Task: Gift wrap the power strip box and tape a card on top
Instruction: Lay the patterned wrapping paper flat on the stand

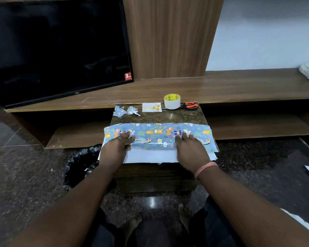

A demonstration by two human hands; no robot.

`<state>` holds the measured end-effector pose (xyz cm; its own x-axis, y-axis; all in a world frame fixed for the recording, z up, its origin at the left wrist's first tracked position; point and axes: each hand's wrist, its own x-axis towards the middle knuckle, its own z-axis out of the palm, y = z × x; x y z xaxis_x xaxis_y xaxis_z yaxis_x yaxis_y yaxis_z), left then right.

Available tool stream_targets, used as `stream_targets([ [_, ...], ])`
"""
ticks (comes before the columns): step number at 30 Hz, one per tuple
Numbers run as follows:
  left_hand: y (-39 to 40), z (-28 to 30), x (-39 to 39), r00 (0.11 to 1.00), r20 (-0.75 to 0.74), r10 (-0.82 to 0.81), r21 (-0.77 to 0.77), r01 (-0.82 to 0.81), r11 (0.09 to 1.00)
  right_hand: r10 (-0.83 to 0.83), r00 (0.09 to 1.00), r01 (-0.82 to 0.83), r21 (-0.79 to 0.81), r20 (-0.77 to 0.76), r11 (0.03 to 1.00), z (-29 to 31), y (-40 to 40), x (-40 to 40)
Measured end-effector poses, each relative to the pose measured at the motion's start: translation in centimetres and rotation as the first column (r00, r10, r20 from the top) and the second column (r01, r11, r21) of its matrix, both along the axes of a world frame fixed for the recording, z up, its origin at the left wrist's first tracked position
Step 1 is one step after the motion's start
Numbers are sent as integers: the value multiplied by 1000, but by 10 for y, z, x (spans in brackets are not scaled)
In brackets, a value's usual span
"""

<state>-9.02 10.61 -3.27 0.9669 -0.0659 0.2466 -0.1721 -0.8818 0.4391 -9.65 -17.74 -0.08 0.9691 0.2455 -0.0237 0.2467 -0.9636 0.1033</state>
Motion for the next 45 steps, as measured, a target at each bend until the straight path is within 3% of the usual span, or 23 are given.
stream_targets([
  [6,4,-5,1,999,17,-47,66,45,997,80,996,-76,-140,27,987,12,-17,4],
  [12,10,-4,3,968,172,-182,387,103,916,150,987,-126,-312,52,942,-5,-7,8],
  [15,11,-9,6,971,175,-165,322,102,941,171,985,-164,-313,-5,935,-3,-12,8],
  [17,9,-10,7,966,200,-167,313,98,945,203,977,-180,-275,58,945,-5,-14,6],
  [24,7,0,-2,938,240,-251,448,122,885,428,880,-361,-295,207,884,-15,-16,9],
  [32,-4,-7,-4,923,262,-281,498,121,858,369,909,-304,-298,195,905,-12,-18,4],
  [37,-9,-9,-6,934,236,-269,508,118,853,328,936,-303,-181,127,936,-7,-17,-5],
  [42,-20,-5,-23,967,163,-196,514,86,853,285,958,-266,-282,26,922,-3,-8,-9],
  [45,-24,-5,-28,979,96,-180,585,91,806,274,962,-255,-292,24,922,-4,-5,-9],
])
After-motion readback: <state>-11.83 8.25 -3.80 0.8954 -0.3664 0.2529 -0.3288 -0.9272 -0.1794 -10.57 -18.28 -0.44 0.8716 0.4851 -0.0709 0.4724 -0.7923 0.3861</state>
